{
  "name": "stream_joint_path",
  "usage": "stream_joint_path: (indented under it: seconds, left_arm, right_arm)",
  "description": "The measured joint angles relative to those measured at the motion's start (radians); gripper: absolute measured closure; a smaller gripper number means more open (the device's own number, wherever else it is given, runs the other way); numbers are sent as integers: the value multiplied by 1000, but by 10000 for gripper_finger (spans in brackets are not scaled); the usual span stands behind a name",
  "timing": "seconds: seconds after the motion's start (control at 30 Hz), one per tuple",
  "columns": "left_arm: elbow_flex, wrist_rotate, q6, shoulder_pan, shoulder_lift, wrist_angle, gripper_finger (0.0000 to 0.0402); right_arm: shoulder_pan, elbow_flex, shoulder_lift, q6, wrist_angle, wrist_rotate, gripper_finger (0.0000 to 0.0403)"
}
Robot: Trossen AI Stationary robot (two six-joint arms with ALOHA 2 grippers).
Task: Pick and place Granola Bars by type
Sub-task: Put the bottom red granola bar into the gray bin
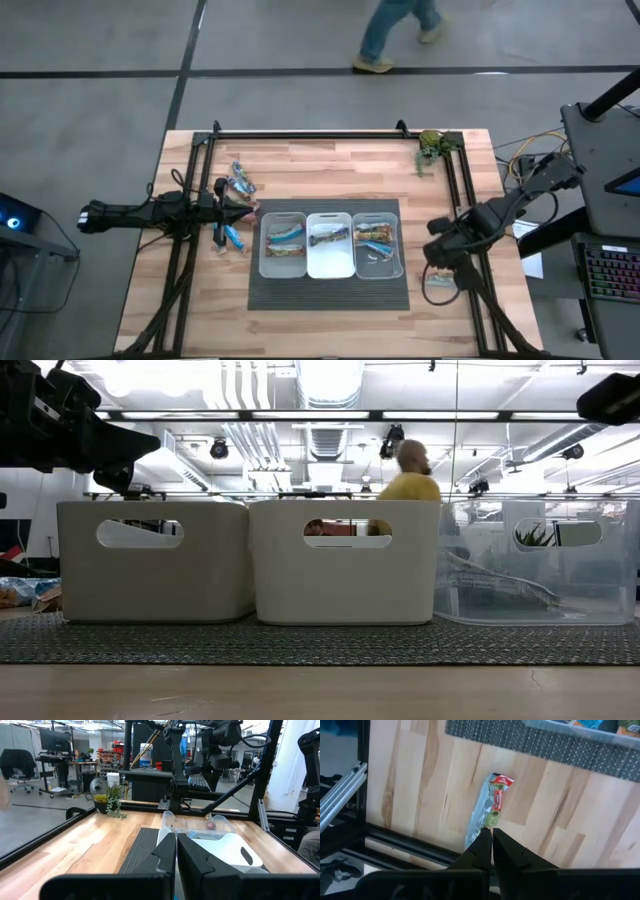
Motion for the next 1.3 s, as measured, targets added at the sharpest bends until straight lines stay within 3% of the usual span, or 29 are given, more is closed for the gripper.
stream_joint_path:
  seconds: [0.5,1.3]
  left_arm:
    - [0,0,0,0,0,0,402]
    - [0,0,0,0,0,0,402]
  right_arm:
    - [14,-87,33,21,100,1,394]
    - [175,-163,34,229,157,1,394]
